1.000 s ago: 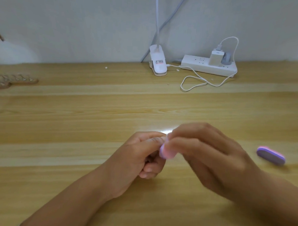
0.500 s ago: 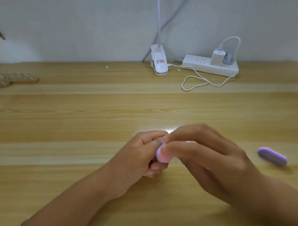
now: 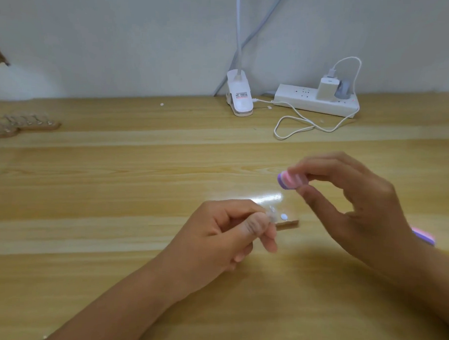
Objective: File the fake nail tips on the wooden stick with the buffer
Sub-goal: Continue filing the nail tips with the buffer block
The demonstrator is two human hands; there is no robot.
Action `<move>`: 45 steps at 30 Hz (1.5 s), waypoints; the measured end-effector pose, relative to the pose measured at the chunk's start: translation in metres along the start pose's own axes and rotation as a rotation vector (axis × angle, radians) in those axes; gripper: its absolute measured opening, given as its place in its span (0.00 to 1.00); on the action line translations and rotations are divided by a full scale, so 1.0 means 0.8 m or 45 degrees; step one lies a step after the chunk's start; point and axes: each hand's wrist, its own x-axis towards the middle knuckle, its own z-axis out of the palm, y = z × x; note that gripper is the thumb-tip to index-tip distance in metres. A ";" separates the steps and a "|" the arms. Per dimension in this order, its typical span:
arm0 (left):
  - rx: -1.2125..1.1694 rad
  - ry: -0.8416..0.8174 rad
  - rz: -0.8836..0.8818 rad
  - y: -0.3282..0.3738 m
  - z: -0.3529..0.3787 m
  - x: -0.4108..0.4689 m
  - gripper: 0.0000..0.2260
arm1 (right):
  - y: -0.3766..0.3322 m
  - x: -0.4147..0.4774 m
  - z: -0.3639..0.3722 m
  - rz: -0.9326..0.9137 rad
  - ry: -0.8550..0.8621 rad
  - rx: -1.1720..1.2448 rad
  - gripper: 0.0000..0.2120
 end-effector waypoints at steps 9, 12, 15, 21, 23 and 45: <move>0.112 0.140 0.161 -0.001 0.000 -0.003 0.07 | -0.021 -0.012 0.003 -0.221 -0.134 -0.075 0.15; 0.111 0.161 0.198 0.000 0.003 -0.006 0.07 | -0.027 -0.015 0.008 -0.258 -0.169 -0.001 0.15; 0.160 0.235 0.164 -0.004 0.001 -0.007 0.06 | -0.023 -0.015 0.006 -0.299 -0.204 -0.034 0.15; 0.309 0.256 0.252 -0.003 0.005 -0.009 0.04 | -0.023 -0.017 0.009 -0.305 -0.263 -0.030 0.16; 0.353 0.262 0.295 -0.004 0.005 -0.009 0.05 | -0.023 -0.017 0.007 -0.364 -0.290 -0.055 0.18; 0.347 0.331 0.233 -0.003 0.004 -0.006 0.04 | -0.016 -0.010 0.003 -0.245 -0.204 -0.048 0.13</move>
